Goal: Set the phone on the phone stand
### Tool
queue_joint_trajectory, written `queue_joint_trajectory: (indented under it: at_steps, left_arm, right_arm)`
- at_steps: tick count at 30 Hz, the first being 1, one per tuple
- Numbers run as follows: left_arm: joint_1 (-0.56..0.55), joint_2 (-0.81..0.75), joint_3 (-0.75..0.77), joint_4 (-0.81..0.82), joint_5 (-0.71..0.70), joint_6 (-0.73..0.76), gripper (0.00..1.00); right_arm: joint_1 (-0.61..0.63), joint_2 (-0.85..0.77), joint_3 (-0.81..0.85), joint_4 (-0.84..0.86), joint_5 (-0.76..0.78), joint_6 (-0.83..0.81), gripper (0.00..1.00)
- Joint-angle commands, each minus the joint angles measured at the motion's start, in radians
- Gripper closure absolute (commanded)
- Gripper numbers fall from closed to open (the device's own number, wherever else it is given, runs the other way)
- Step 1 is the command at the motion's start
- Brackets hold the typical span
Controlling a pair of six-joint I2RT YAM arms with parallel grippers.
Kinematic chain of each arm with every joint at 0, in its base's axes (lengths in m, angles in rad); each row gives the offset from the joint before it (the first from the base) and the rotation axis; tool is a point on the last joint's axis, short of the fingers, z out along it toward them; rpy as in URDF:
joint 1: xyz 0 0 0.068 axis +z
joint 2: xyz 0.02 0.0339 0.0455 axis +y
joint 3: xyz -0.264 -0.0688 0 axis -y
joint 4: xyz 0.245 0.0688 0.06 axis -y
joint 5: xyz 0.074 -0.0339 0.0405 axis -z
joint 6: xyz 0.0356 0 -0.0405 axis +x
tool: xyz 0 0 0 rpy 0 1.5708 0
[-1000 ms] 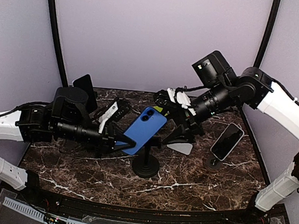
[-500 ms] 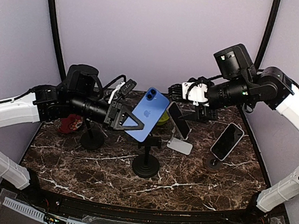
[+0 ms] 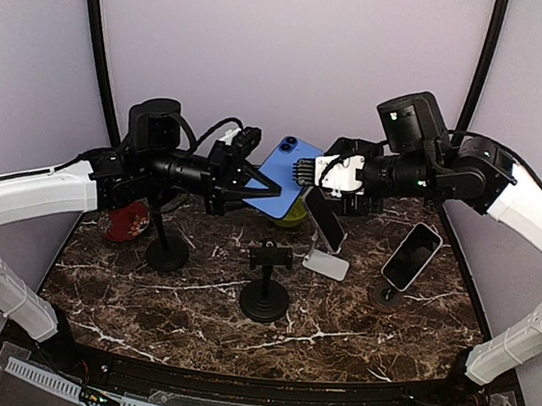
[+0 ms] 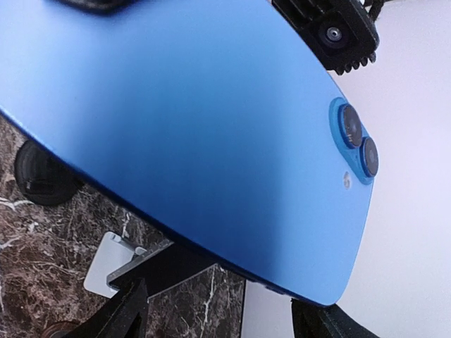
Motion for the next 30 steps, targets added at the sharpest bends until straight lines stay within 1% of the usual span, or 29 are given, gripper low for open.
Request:
queue_joint_trajectory:
  at_steps: [1, 6, 9, 15, 19, 24, 27, 28, 30]
  left_arm:
    - [0.016, 0.032, 0.081, 0.177, 0.046, -0.151, 1.00]
    - [0.026, 0.055, 0.071, 0.226, 0.044, -0.242, 1.00]
    - [0.035, 0.049, 0.051, 0.275, 0.028, -0.284, 1.00]
    - [0.056, 0.040, 0.033, 0.301, 0.025, -0.297, 1.00]
    - [0.058, 0.056, 0.019, 0.367, 0.055, -0.352, 1.00]
    - [0.058, 0.079, 0.014, 0.454, 0.114, -0.442, 1.00]
    - [0.058, 0.102, -0.009, 0.566, 0.146, -0.531, 1.00]
    - [0.058, 0.110, -0.014, 0.607, 0.153, -0.562, 1.00]
    - [0.058, 0.123, -0.017, 0.656, 0.166, -0.604, 1.00]
  right_arm:
    - [0.012, -0.037, -0.077, 0.193, 0.100, -0.041, 0.30]
    - [0.011, -0.076, -0.131, 0.257, 0.151, -0.037, 0.30]
    - [0.003, -0.097, -0.124, 0.259, 0.168, -0.031, 0.31]
    - [-0.013, -0.105, -0.054, 0.159, 0.071, -0.029, 0.31]
    - [-0.012, -0.078, -0.038, 0.160, 0.031, -0.036, 0.32]
    - [-0.011, -0.040, -0.011, 0.143, -0.021, -0.077, 0.38]
    - [-0.010, -0.017, -0.001, 0.173, -0.023, -0.091, 0.42]
    - [-0.010, -0.010, 0.000, 0.185, -0.021, -0.096, 0.44]
    - [-0.010, 0.003, 0.001, 0.206, -0.017, -0.105, 0.52]
